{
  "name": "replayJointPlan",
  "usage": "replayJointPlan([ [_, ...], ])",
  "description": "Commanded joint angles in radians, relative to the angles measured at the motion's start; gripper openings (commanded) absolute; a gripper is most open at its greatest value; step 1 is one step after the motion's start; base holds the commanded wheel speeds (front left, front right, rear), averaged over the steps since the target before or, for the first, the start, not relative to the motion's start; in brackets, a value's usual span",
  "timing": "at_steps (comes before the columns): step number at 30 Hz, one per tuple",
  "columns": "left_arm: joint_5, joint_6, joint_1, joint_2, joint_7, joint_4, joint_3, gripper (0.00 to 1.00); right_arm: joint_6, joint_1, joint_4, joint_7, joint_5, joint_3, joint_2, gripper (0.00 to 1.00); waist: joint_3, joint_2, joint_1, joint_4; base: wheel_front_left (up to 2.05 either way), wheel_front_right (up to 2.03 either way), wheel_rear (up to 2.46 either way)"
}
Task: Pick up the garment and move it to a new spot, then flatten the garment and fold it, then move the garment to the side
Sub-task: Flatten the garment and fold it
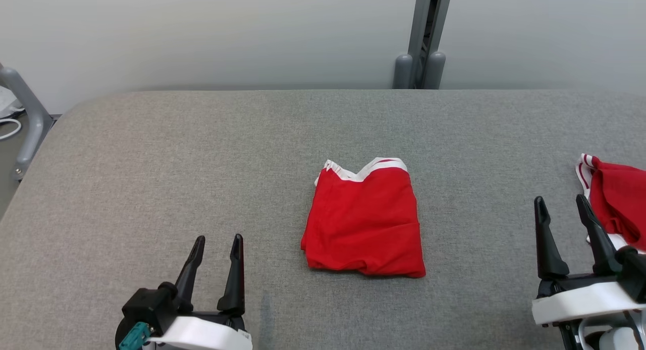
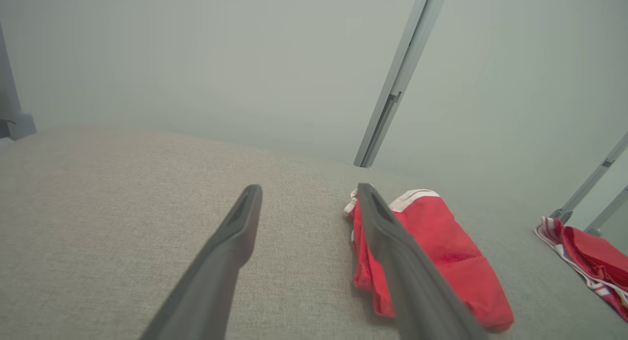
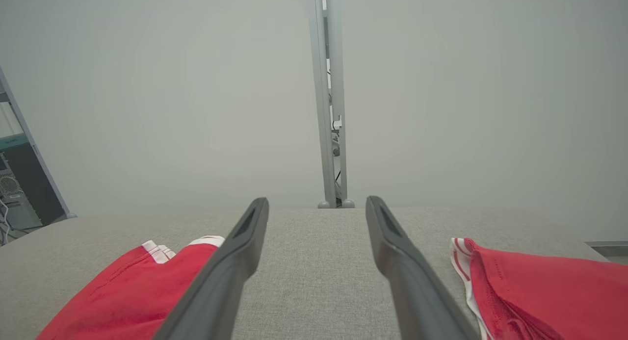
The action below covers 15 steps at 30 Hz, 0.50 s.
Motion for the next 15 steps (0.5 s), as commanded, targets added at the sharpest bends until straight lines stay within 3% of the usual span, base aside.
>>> replayJointPlan([
  [1, 0.004, 0.005, 0.004, 0.005, -0.001, 0.002, -0.002, 1.00, -0.001, 0.011, -0.014, -0.005, -0.012, -0.009, 0.008, 1.00, 0.000, -0.0001, 0.0000, -0.003, 0.00, 0.00, 0.00],
  [15, -0.002, 0.008, -0.001, 0.005, -0.001, -0.010, -0.004, 1.00, -0.001, 0.029, -0.009, -0.005, -0.031, -0.014, 0.036, 1.00, -0.005, -0.0001, 0.0000, 0.009, 0.00, 0.00, 0.00],
])
